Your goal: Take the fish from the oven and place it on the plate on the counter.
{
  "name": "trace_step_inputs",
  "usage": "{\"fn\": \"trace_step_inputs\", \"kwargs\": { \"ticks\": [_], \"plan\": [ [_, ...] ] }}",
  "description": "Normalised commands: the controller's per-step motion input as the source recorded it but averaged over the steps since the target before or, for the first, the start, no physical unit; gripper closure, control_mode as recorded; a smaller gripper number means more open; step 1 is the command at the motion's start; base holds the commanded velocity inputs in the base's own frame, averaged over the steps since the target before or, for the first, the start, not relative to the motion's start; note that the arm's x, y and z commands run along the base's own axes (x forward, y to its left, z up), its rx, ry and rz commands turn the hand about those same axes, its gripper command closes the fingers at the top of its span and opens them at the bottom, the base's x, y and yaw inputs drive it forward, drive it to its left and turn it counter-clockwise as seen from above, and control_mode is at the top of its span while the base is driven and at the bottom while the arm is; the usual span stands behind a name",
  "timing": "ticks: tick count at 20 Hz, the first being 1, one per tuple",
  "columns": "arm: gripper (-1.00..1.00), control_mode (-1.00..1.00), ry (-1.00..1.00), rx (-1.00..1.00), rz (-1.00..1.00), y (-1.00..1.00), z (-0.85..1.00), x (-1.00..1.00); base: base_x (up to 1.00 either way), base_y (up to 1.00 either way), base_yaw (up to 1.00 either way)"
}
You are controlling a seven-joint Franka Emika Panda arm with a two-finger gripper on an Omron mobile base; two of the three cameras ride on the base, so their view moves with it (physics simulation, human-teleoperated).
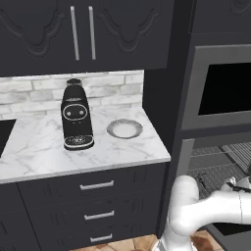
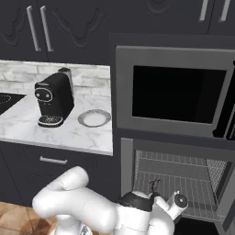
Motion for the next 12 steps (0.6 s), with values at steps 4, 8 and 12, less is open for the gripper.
{"fn": "trace_step_inputs", "kwargs": {
  "ticks": [4,8,12],
  "plan": [
    [1.00,-1.00,0.18,0.00,0.13,0.00,-0.15,-0.50,0.00,0.00,0.00],
    [1.00,-1.00,0.21,0.00,0.14,0.00,-0.20,-0.70,0.00,0.00,0.00],
    [1.00,-1.00,0.26,0.00,0.18,0.00,-0.27,-0.70,0.00,0.00,0.00]
  ]
}}
